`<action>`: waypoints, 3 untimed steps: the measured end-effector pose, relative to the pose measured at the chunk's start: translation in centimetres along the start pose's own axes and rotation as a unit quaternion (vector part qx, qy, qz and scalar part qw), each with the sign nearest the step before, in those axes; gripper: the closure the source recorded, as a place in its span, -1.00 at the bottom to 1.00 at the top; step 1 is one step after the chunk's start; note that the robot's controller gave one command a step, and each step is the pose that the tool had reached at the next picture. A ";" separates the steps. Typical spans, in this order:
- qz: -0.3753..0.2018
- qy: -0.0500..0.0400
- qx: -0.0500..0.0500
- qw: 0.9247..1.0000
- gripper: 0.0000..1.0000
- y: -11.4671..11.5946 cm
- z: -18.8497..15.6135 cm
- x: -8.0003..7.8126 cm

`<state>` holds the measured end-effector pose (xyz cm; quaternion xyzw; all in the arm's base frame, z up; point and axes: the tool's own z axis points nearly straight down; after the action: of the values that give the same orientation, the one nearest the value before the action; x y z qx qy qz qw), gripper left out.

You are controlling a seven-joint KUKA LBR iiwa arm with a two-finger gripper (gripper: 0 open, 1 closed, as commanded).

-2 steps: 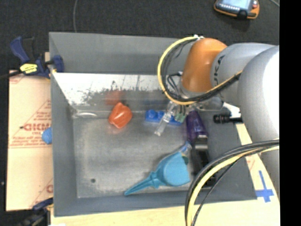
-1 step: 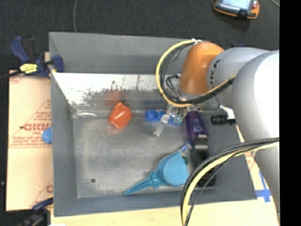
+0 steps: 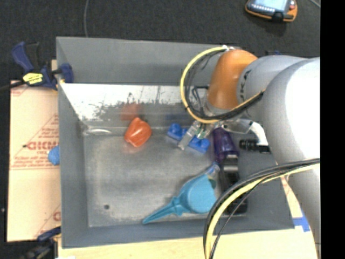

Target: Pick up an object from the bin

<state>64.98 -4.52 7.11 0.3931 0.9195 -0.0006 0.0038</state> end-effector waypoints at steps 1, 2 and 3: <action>0.000 0.000 0.000 1.000 1.00 0.0 0.0 0.0; -0.001 -0.001 0.000 1.000 1.00 -0.1 -1.0 -0.1; -0.002 -0.001 0.000 1.000 1.00 -0.1 -2.5 -0.1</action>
Offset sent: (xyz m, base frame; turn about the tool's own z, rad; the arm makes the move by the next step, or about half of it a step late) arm 0.0000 -0.0001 0.0144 -0.0005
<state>64.98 -4.65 9.58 0.3917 0.9201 -0.0011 0.0046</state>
